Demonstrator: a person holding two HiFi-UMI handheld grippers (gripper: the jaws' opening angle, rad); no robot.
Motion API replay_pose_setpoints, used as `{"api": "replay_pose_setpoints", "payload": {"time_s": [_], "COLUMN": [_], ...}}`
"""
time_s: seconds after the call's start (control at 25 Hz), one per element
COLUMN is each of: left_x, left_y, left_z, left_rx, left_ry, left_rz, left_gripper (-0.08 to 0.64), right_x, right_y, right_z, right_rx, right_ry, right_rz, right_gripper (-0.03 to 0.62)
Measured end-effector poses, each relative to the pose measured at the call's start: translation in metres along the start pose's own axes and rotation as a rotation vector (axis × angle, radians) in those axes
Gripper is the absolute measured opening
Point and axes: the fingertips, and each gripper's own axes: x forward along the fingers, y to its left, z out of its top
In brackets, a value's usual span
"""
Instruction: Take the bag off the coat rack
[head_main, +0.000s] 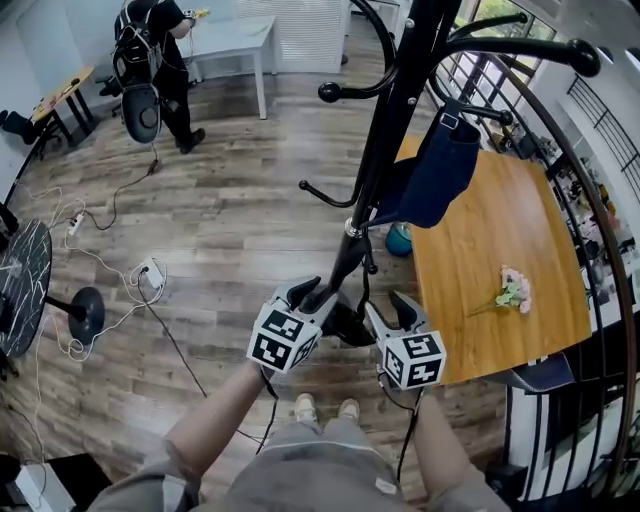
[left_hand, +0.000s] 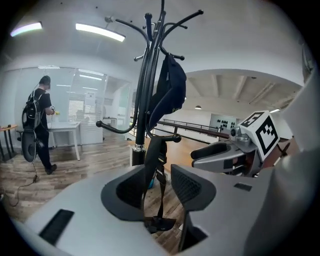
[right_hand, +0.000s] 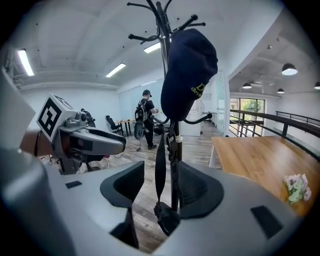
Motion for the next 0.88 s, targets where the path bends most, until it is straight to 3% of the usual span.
{"api": "replay_pose_setpoints", "payload": {"time_s": [0.36,0.52,0.88], "left_x": [0.056,0.073,0.106], "left_y": [0.019,0.024,0.026], "left_z": [-0.022,-0.033,-0.043], "left_rx": [-0.059,-0.069,-0.059], "left_ry": [0.055,0.072,0.065], "left_rz": [-0.018,-0.017,-0.012], "left_gripper": [0.17,0.17,0.152], "right_x": [0.058,0.073,0.103], "right_y": [-0.027,-0.038,-0.042], "right_z": [-0.023,-0.024,-0.045], "right_rx": [0.034,-0.041,-0.048], "right_ry": [0.038,0.012,0.054], "right_rz": [0.006,-0.04,0.043], "right_gripper": [0.207,0.207,0.207]}}
